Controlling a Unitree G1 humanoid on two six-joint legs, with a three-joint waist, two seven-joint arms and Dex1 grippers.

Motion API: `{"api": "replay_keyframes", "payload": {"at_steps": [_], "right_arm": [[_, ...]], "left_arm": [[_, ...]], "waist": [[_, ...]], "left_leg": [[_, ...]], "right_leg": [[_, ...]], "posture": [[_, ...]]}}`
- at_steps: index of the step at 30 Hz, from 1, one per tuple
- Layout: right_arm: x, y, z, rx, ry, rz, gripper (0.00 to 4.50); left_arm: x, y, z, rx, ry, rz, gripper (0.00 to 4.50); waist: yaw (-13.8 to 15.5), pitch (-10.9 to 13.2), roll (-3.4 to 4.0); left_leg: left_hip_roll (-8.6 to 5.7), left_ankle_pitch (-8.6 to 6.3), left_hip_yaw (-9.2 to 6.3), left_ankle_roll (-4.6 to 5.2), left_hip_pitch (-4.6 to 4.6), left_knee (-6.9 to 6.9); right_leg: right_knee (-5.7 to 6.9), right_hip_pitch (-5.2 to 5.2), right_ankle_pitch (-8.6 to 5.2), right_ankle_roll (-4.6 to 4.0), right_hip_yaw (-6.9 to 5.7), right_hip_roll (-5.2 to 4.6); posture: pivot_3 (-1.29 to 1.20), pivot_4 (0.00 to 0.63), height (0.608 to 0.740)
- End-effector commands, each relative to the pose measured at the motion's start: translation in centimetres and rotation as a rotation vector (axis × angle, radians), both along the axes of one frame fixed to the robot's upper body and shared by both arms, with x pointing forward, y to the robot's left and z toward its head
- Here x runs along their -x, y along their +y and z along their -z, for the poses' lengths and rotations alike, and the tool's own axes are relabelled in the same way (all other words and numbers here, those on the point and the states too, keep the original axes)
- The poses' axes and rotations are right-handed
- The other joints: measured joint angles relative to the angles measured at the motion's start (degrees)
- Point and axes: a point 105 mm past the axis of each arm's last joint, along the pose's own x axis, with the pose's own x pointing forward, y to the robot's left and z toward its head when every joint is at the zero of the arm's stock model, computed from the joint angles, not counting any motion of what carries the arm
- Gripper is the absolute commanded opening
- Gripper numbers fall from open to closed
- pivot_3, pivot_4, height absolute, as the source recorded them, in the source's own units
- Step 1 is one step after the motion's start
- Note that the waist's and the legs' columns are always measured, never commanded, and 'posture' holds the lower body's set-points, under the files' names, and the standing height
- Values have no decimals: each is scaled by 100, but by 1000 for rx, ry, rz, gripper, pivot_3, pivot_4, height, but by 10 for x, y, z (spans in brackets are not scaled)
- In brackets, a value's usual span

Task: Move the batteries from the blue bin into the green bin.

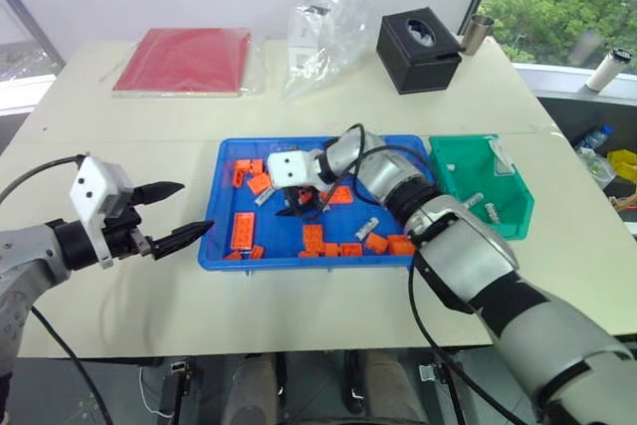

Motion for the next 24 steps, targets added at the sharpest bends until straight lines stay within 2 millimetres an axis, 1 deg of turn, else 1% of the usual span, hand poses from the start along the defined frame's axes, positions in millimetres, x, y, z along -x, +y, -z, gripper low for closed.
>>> {"api": "replay_keyframes", "payload": {"at_steps": [1,8,11,15,20,24], "right_arm": [[-5,9,-16,-29,-70,1,4432],[-5,8,-1,-7,-39,37,4432],[-4,5,5,8,-9,46,3621],[-1,3,11,27,33,43,1756],[6,-1,18,51,109,19,1756],[8,-2,20,59,120,5,1756]], "left_arm": [[-2,6,-13,-6,-52,-21,4500],[-7,2,-16,-6,-63,-3,4500],[-9,1,-19,-5,-73,-2,4500],[-10,1,-22,-5,-80,2,4500],[-12,-1,-24,-5,-88,5,4500],[-13,-2,-25,-5,-91,9,4500]], "waist": [[-1,0,0],[-6,0,0],[-7,-1,0],[-7,-1,0],[-7,-1,-1],[-7,-1,-1]], "left_leg": [[0,0,0,-1,0,0],[1,1,-1,-3,1,-1],[1,1,-1,-3,4,-1],[1,1,-1,-3,4,-1],[1,1,-2,-3,4,-1],[1,1,-2,-3,5,-1]], "right_leg": [[0,-1,0,0,0,0],[1,0,1,-1,0,0],[1,2,1,-1,0,0],[1,3,1,-1,0,0],[1,4,1,-1,0,0],[2,5,1,-1,0,0]], "posture": [[0,150,736],[0,150,736],[0,150,736],[0,150,736],[0,150,736],[0,150,736]]}}
